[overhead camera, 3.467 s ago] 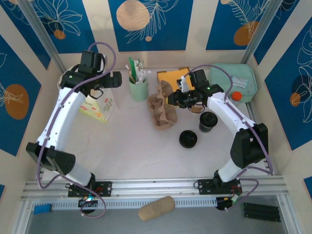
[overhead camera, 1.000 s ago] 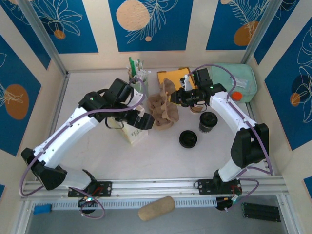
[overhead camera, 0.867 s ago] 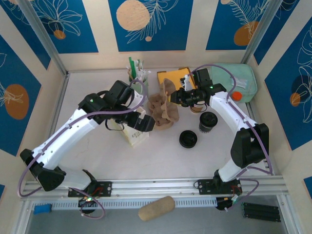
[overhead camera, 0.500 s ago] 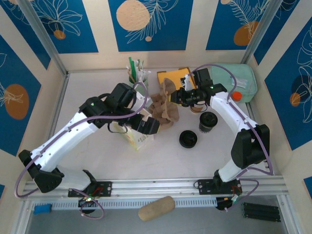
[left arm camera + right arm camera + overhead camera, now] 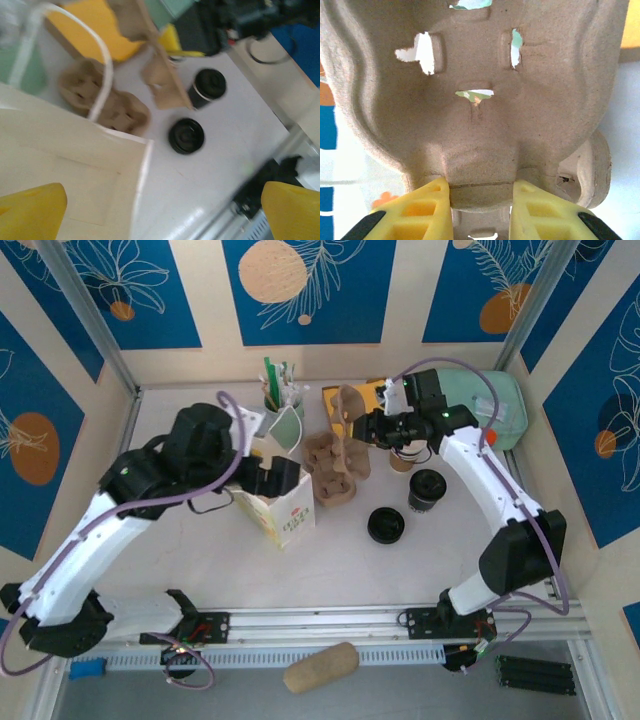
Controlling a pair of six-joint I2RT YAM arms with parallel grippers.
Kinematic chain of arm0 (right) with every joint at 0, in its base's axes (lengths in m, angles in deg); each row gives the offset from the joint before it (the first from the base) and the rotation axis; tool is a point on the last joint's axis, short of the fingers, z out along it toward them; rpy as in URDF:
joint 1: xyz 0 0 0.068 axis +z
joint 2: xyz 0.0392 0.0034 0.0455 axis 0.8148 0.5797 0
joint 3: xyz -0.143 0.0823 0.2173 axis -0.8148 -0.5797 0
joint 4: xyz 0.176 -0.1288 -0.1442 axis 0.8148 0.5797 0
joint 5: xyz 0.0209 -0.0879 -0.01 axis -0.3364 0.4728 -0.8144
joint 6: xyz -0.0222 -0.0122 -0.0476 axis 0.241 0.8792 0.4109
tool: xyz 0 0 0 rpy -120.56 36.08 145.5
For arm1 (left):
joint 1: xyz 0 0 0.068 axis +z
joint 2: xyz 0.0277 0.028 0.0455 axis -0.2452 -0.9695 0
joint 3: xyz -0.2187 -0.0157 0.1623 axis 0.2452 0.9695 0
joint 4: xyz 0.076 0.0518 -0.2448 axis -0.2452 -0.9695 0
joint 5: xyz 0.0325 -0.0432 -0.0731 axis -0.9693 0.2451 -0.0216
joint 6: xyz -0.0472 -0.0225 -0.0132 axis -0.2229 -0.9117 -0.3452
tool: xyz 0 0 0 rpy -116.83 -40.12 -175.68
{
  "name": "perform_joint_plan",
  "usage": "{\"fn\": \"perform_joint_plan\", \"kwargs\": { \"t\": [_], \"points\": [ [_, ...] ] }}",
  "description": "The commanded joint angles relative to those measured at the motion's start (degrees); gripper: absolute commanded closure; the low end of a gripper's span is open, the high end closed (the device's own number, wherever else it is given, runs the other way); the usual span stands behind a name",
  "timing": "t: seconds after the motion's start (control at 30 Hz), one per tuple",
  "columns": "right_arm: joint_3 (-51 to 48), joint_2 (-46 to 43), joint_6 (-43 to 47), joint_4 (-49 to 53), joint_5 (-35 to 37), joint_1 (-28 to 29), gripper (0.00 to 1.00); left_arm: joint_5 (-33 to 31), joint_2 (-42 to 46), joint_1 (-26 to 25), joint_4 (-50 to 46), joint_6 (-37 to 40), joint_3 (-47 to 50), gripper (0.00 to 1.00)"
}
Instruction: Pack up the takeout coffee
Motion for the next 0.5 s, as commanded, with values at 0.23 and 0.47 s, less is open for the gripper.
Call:
{"fn": "perform_joint_plan", "kwargs": {
  "t": [0.23, 0.47],
  "points": [
    [9.9, -6.9, 1.7, 6.2, 6.4, 7.3, 0.73, -21.2, 11.6, 5.8, -1.3, -4.3, 8.8, 0.01],
    [18.5, -6.7, 4.7, 7.8, 13.1, 18.5, 0.73, -16.9, 16.5, 13.9, 0.8, -6.8, 18.3, 0.01]
  ]
}}
